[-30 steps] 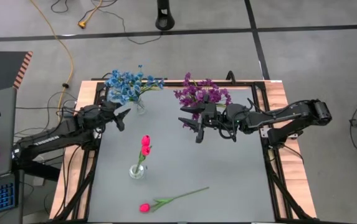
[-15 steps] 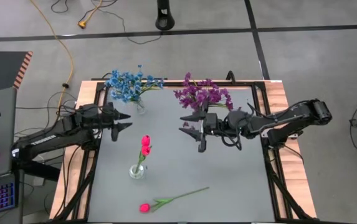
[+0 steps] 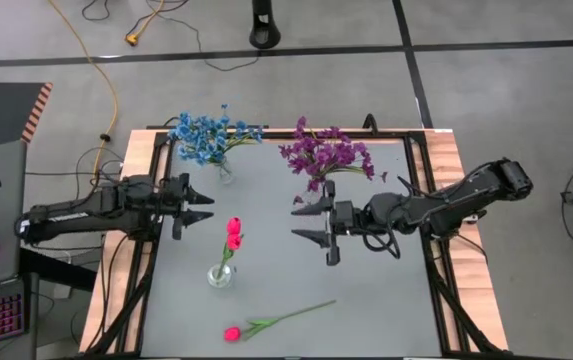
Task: Sort flowers into vase by color
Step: Put the red flower into the bottom transparent vase
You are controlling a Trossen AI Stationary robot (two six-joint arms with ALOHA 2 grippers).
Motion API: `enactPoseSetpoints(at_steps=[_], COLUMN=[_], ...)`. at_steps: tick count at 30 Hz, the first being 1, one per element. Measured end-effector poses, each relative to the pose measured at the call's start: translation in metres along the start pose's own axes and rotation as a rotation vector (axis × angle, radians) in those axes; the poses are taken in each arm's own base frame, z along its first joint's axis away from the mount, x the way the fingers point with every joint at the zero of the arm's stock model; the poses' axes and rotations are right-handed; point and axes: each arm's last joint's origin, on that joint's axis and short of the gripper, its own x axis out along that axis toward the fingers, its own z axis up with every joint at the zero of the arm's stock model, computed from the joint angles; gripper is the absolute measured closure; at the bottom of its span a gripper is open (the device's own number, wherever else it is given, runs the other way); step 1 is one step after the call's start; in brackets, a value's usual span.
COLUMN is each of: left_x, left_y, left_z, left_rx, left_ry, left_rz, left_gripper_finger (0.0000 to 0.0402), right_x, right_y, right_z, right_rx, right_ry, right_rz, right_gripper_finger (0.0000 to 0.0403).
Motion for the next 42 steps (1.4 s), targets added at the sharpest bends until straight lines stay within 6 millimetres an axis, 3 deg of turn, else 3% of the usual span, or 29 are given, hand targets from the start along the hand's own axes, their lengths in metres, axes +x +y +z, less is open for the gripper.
enactPoseSetpoints(at_steps=[9,24,32,42], left_x=[0.003,0.034,0.040,0.040], left_y=[-0.011,-0.023,-0.024,-0.024], left_z=[-0.001,0.002,0.003,0.003], left_rx=[-0.010,0.019,0.019,0.018], left_ry=[-0.002,0.004,-0.005,-0.010], left_rz=[-0.015,-0.002,-0.004,-0.009], left_gripper_finger=[0.0217,0.0217,0.0217,0.0217], right_x=[-0.007,-0.024,-0.014,-0.001], right_y=[0.024,0.064,0.101,0.114], right_z=[-0.008,-0.038,-0.096,-0.161], right_rx=[-0.006,0.150,0.085,0.055], right_ry=[0.092,0.387,0.544,0.682], right_rz=[0.085,0.185,0.243,0.295], right_gripper_finger=[0.0193,0.0193,0.0193,0.0193])
